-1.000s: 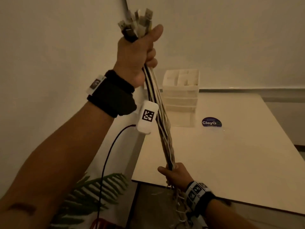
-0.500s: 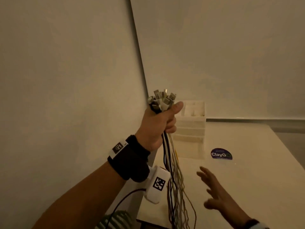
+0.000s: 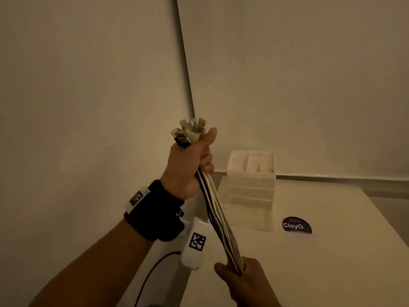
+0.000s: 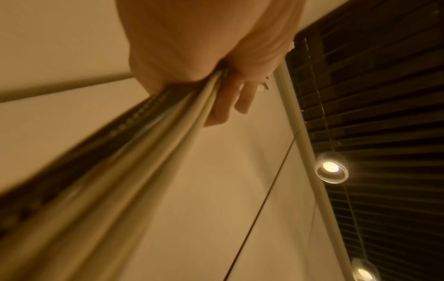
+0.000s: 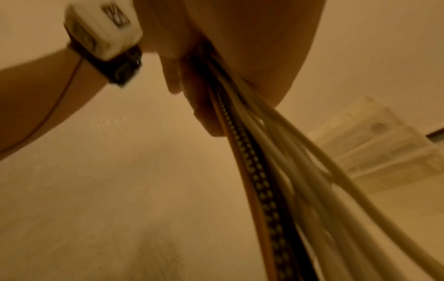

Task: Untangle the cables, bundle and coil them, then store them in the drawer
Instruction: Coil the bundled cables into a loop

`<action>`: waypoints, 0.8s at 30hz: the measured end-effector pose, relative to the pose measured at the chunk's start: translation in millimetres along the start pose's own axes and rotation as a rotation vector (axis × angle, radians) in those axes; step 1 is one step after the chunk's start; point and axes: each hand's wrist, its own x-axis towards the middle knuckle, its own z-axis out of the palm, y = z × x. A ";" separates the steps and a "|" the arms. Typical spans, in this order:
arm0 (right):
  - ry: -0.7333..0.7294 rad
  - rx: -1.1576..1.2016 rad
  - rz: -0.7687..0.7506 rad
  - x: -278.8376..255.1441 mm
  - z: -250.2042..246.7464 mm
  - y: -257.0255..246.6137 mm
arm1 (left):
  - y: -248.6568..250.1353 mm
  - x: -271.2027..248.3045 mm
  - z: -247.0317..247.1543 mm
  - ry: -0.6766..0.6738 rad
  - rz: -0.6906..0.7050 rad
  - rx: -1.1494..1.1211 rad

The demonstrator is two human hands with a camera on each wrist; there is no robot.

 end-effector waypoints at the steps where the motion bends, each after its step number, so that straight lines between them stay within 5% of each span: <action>1: -0.023 -0.034 -0.012 -2.0 -3.0 4.4 | 2.7 3.9 -5.7 0.029 -0.009 -0.014; 4: -0.012 -0.124 0.014 -11.7 -14.5 12.2 | 7.0 14.3 -27.2 0.048 0.018 0.028; 8: 0.165 -0.447 -0.206 -29.8 -58.1 -8.0 | 9.9 18.6 -62.1 0.024 0.005 0.285; 13: 0.010 -0.493 -0.199 -36.9 -66.2 -19.6 | 31.8 26.7 -74.5 0.090 0.082 0.311; 16: 0.000 -0.499 -0.267 -43.2 -75.1 -24.2 | 30.4 23.0 -73.1 0.037 0.108 0.518; 20: -0.043 -0.697 -0.667 -56.9 -90.7 -65.1 | 8.0 7.8 -64.6 -0.214 0.231 0.797; 24: -0.105 -0.566 -0.994 -47.9 -83.6 -115.8 | -41.2 -9.5 -37.0 -0.571 0.343 0.755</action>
